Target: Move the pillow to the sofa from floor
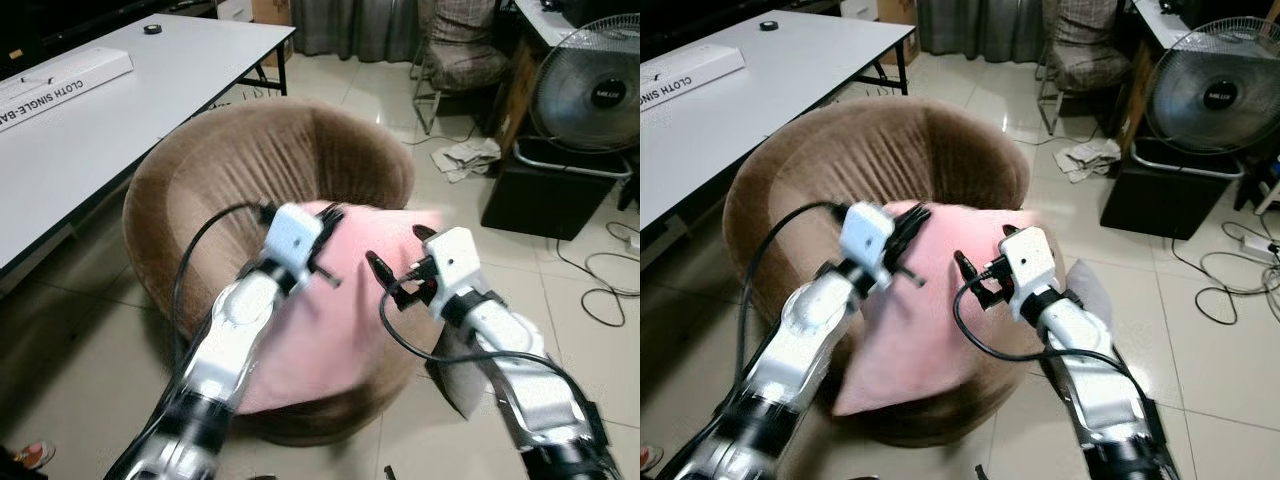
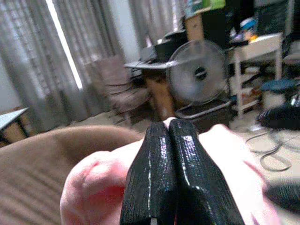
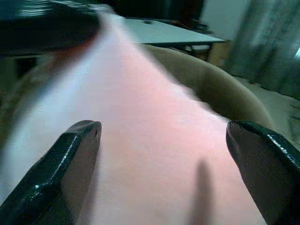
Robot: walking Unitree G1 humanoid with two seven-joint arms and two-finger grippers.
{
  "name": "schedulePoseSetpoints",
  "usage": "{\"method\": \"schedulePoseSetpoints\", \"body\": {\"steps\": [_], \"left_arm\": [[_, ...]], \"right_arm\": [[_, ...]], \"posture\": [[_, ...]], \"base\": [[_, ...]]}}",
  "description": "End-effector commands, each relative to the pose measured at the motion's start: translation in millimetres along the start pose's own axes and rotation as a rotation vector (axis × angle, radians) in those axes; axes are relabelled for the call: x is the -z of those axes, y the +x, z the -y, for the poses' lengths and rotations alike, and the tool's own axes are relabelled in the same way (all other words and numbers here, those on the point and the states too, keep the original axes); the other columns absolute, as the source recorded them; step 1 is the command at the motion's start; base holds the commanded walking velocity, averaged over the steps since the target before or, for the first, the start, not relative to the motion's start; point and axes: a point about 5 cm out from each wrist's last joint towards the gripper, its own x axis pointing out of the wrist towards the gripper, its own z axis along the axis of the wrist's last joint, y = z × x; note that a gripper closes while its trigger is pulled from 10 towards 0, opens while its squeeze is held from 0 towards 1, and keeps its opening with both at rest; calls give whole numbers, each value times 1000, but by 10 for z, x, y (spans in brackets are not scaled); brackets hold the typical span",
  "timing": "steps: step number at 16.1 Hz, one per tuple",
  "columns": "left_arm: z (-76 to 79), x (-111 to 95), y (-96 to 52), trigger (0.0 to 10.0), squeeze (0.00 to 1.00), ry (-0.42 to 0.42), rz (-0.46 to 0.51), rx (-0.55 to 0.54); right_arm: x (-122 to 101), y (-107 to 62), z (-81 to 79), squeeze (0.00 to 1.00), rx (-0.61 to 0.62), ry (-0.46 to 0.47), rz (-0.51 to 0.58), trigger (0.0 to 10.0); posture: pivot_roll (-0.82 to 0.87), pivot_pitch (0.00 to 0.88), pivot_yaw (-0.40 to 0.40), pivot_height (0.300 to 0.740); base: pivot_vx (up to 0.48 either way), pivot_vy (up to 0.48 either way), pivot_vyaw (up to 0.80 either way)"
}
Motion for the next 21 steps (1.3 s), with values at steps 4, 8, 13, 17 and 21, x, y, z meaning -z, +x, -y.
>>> {"method": "schedulePoseSetpoints", "body": {"steps": [4,8,13,17,21], "left_arm": [[-104,-41,287,10000,0,45,-4,7],[-18,220,442,10000,0,17,-134,-45],[-53,521,420,10000,0,101,-333,-185],[-581,612,191,10000,0,240,-487,-448],[-1019,658,-120,10000,435,323,-599,-571]], "right_arm": [[-42,-144,49,0,-2,-11,-4,10000],[37,-455,-16,0,9,-24,-97,10000],[210,-776,-158,0,-18,-96,-321,10000],[309,-828,-213,0,40,-110,-432,10000],[314,-758,-242,0,55,-90,-438,10000]], "posture": [[-41,0,66,740],[-130,0,96,740],[-206,87,73,740],[-213,126,66,740],[-192,141,51,740]], "base": [[0,0,0],[0,0,0],[0,0,0],[0,0,0],[0,0,0]]}}
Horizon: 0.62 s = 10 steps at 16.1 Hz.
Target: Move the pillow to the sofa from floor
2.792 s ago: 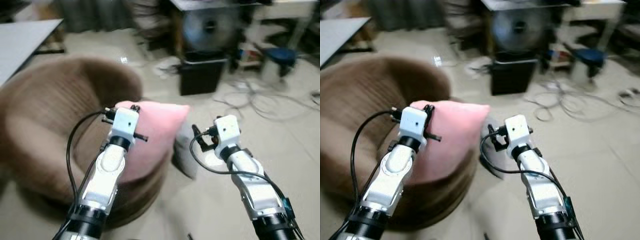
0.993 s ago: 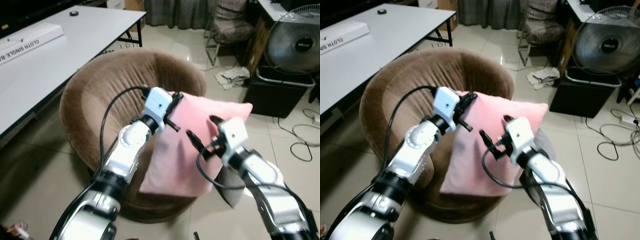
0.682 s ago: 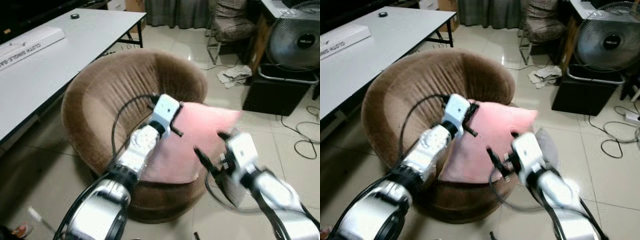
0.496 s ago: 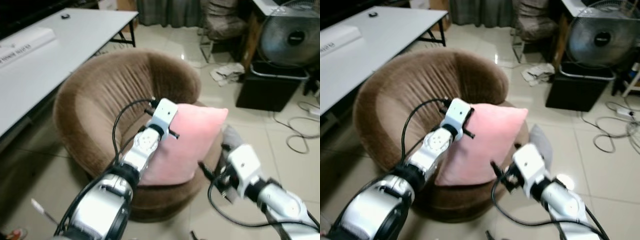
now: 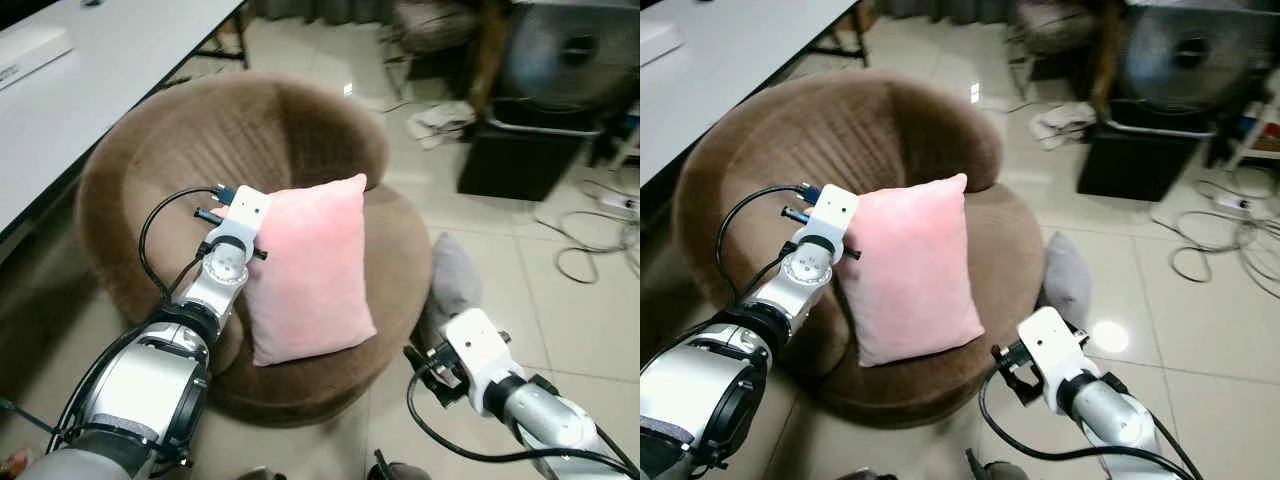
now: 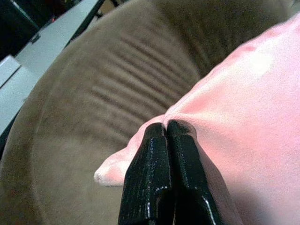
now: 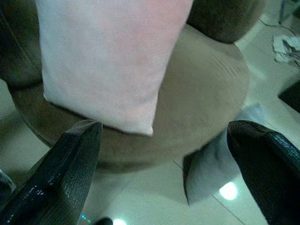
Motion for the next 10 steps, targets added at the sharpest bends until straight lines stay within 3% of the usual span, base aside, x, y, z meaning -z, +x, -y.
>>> {"method": "schedulePoseSetpoints", "body": {"steps": [1,2,8,9,10], "left_arm": [[-80,-10,20,10000,675,12,-10,-22],[-142,21,23,10000,1000,24,-26,-42],[-223,-16,47,10000,1000,8,-33,-61],[-239,-30,52,10000,1000,-5,-29,-66],[-235,-53,56,10000,1000,-75,-18,-44]], "right_arm": [[-68,15,-18,0,-11,22,30,10000],[-112,49,-21,0,-30,43,56,10000],[-212,146,30,0,-55,47,101,10000],[-216,157,40,0,-55,43,104,10000],[-219,201,70,0,-49,40,110,10000]], "posture": [[-186,141,48,740],[-176,140,41,740],[-170,113,29,740],[-168,106,29,740],[-159,93,33,740]], "base": [[0,0,0],[0,0,0],[0,0,0],[0,0,0],[0,0,0]]}}
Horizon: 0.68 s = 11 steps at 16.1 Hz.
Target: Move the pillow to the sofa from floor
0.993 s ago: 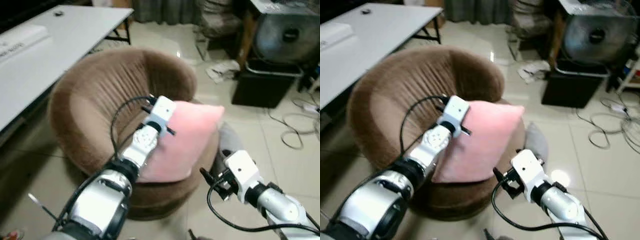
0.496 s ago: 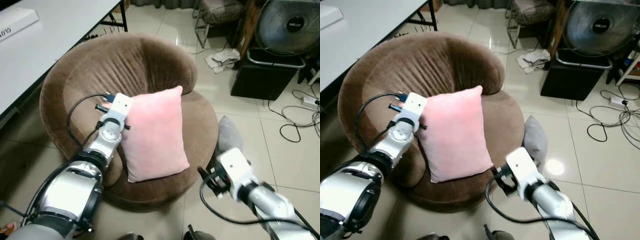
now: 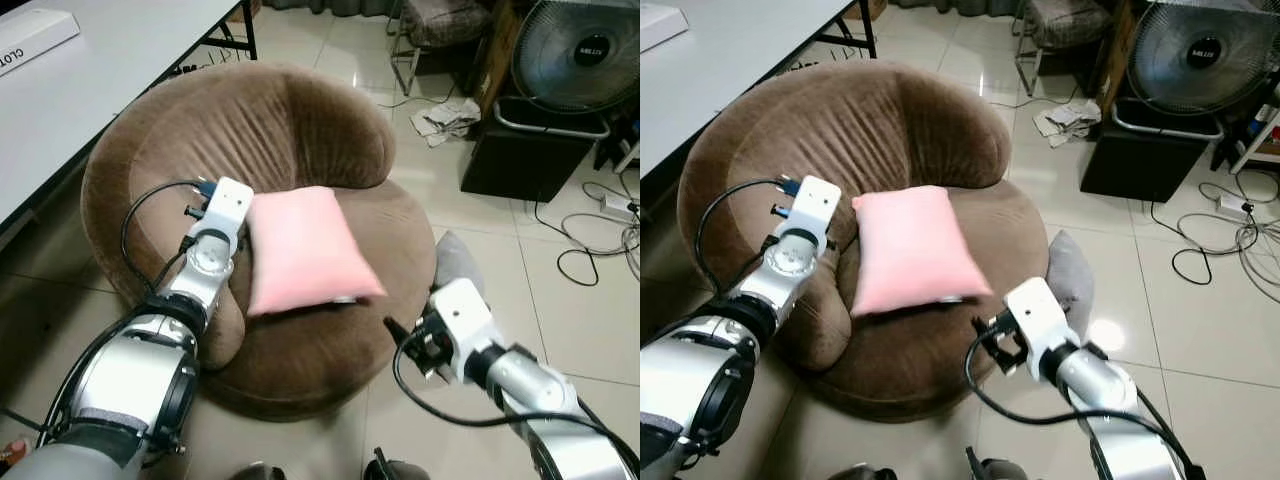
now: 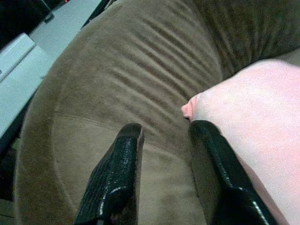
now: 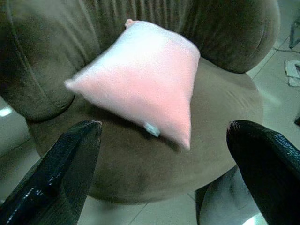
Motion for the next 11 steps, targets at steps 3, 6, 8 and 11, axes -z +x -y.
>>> {"method": "schedulePoseSetpoints", "body": {"steps": [3,6,8,11], "left_arm": [[128,8,-34,10000,976,-251,30,146],[271,189,-196,10000,0,-361,102,275],[316,237,-371,10000,0,-361,201,325],[441,200,-662,10000,0,-399,279,310]], "right_arm": [[54,129,64,0,57,34,12,10000],[174,383,111,0,177,76,-12,10000],[171,450,193,0,246,121,0,10000],[166,512,245,0,251,124,12,10000]], "posture": [[-107,0,58,740],[-45,0,62,740],[-16,0,57,740],[27,0,34,740]], "base": [[0,0,0],[0,0,0],[0,0,0],[0,0,0]]}}
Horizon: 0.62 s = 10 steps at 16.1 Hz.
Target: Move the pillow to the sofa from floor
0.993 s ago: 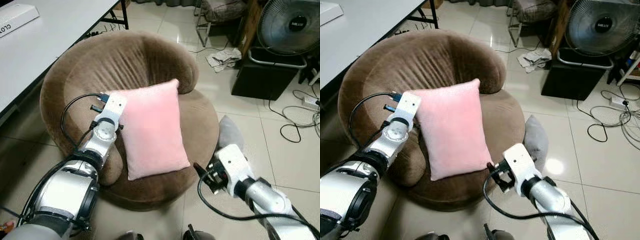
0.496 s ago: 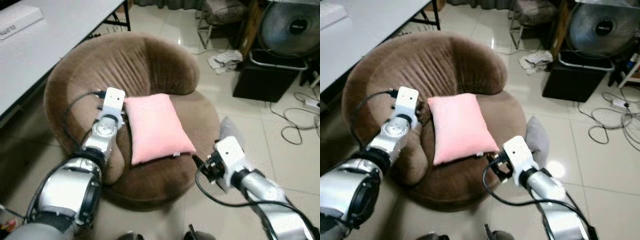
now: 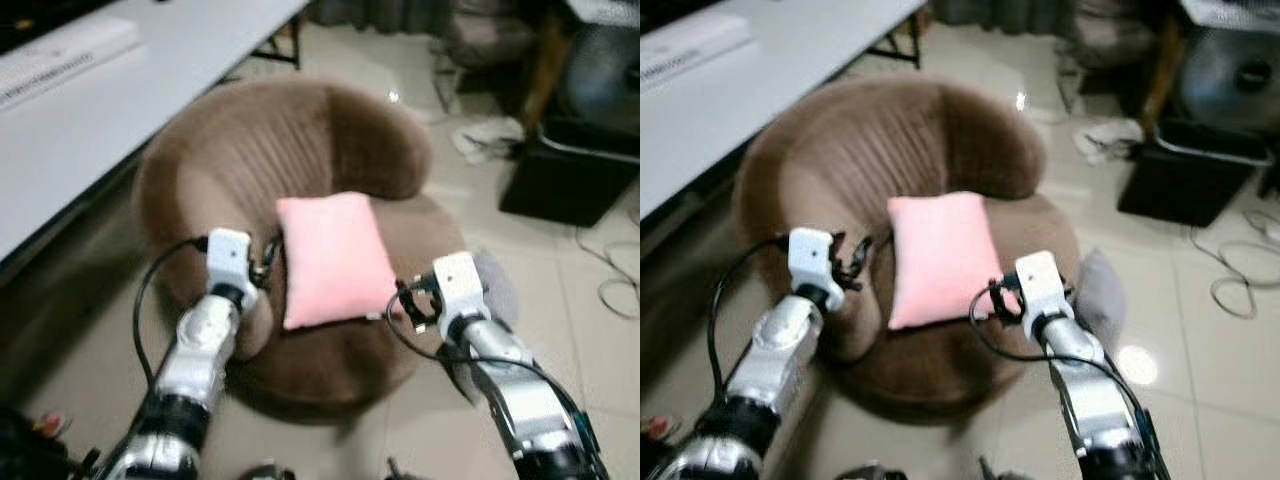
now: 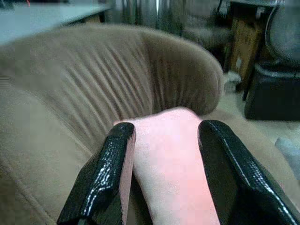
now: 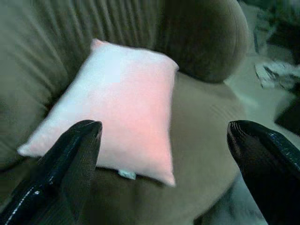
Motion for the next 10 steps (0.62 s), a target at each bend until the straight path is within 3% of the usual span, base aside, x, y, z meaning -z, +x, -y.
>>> {"method": "schedulePoseSetpoints", "body": {"steps": [1,3,5,7,10], "left_arm": [[48,-41,-16,10000,0,8,8,9],[45,-39,-122,10000,0,22,1,-11],[16,-52,-239,10000,0,35,-19,-47],[8,-97,-364,10000,0,94,-31,-67],[-6,-125,-439,10000,0,117,-49,-82]], "right_arm": [[12,25,-2,0,-2,10,4,10000],[-19,90,-74,0,-21,6,29,10000],[-29,118,-107,0,-23,11,37,10000],[-34,149,-122,0,-32,20,44,10000],[-30,201,-128,0,-50,29,44,10000]], "posture": [[33,0,30,740],[40,0,26,740],[52,0,2,740],[79,0,-14,740],[103,0,-30,740]], "base": [[0,0,0],[0,0,0],[0,-306,0],[0,-366,525],[0,-368,377]]}}
